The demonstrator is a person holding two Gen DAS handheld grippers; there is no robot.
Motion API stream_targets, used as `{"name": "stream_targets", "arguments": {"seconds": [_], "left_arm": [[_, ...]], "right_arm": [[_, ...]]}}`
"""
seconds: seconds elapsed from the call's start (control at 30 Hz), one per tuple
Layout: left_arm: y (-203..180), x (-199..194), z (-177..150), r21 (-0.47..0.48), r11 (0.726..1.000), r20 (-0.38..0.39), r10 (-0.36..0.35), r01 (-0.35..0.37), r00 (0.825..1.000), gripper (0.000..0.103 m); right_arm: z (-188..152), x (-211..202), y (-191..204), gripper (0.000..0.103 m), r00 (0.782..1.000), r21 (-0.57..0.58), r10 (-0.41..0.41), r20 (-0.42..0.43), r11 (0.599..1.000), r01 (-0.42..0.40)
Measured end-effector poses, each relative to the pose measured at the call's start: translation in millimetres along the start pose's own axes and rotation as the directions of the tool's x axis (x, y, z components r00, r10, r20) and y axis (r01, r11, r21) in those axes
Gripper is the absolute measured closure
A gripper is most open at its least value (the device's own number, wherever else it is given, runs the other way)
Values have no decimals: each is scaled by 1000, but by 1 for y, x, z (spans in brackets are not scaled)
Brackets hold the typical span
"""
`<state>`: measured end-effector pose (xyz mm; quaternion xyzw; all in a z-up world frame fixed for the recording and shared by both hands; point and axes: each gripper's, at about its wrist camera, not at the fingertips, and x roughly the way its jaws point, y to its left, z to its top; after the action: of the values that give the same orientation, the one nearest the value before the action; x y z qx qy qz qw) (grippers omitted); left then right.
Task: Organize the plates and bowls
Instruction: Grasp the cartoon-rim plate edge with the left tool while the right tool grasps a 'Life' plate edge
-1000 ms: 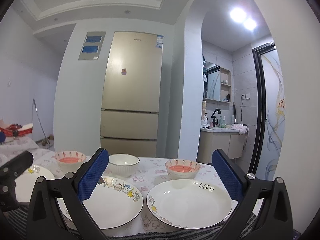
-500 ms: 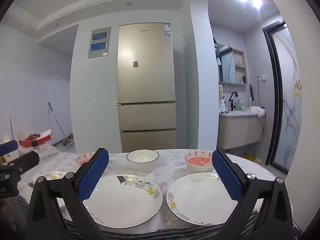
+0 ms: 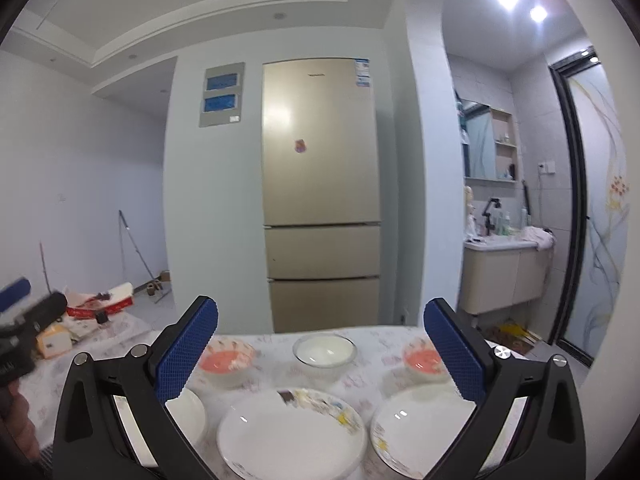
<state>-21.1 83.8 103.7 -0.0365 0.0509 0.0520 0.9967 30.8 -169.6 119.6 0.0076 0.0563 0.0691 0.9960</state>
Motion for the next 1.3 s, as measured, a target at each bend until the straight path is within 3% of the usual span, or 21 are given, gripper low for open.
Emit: {"name": "stream_targets", "arguments": {"seconds": [0.27,0.33,0.47,0.57,0.73,0.83,1.03,1.07,1.2,1.3], "left_arm": [[55,42,-10,-125,989,-95,71,-82,993,0],[70,56,-20,-157,983,-156,75,-99,985,0],[84,84,-50,-190,973,-276,74,-130,958,0],[87,107,-72,-159,974,-369,92,-161,925,0],[88,126,-96,-199,965,-466,58,-169,883,0],[91,131,-103,-207,960,-495,65,-190,866,0],[104,136,-109,-240,948,-524,55,-209,850,5],[105,138,-111,-242,947,-531,53,-212,846,5],[107,145,-117,-240,946,-560,46,-216,827,6],[107,149,-120,-232,949,-578,43,-215,815,6]], "right_arm": [[23,50,64,0,993,-48,106,-57,993,-109],[18,65,81,0,986,-55,139,-90,988,-144],[-4,92,107,0,963,-62,215,-162,972,-227],[-25,103,120,0,957,-94,215,-195,967,-237],[-46,112,128,0,940,-110,244,-237,955,-276],[-61,123,132,0,917,-90,279,-286,945,-316],[-90,151,135,1,822,1,374,-430,911,-413],[-93,154,137,1,813,-1,377,-444,907,-421],[-104,165,135,1,810,-1,338,-479,923,-386],[-115,184,126,4,777,54,331,-536,931,-360]]}}
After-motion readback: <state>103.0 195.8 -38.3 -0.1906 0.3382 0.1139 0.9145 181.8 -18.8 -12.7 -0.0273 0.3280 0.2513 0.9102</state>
